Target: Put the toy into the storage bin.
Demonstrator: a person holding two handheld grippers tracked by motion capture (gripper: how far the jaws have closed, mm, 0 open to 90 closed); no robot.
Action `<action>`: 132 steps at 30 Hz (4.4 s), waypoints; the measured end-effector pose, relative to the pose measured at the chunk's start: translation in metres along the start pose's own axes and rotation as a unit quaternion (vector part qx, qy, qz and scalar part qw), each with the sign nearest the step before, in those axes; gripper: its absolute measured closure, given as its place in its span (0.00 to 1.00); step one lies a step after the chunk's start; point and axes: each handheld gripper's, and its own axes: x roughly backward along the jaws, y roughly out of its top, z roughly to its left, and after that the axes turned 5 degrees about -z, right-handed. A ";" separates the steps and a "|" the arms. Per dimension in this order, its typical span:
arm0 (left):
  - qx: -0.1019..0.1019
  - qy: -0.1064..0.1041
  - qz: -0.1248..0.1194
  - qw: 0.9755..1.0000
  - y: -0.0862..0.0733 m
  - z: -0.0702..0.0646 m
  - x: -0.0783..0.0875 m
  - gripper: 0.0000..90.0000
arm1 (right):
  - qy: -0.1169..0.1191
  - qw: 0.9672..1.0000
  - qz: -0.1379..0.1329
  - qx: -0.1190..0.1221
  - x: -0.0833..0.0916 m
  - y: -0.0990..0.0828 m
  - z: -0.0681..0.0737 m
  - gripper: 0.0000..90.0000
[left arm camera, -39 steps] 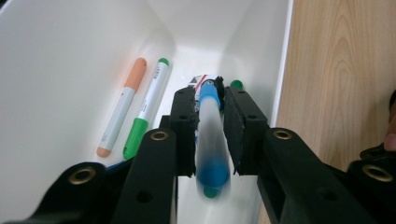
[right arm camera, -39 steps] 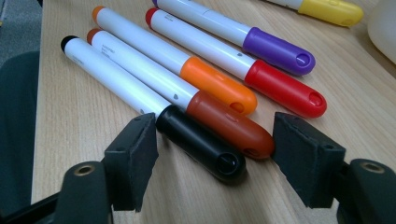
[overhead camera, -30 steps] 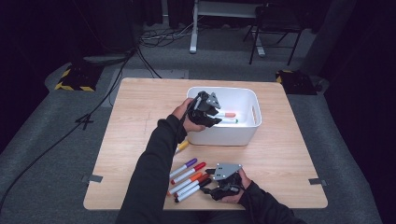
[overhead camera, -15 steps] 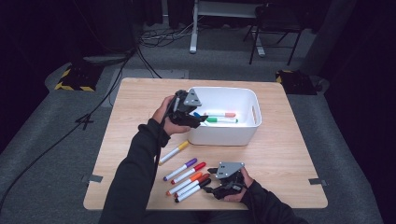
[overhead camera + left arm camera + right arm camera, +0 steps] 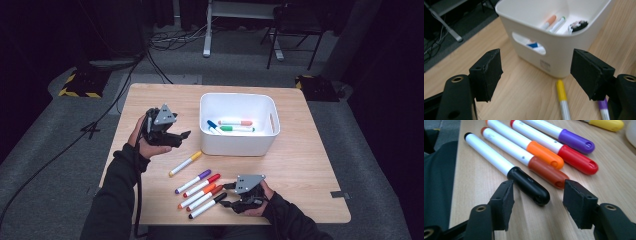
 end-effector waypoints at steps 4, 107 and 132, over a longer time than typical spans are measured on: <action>0.023 0.000 0.007 1.000 -0.028 0.002 0.007 0.28 | 0.005 1.000 0.000 0.003 0.000 0.000 0.002 0.53; 0.123 0.026 0.092 0.988 -0.163 -0.007 0.018 0.17 | -0.020 0.991 -0.132 0.033 0.087 0.034 -0.028 0.83; 0.122 0.026 0.092 0.988 -0.163 -0.007 0.018 0.17 | -0.061 0.985 -0.161 0.018 0.116 0.061 -0.049 0.83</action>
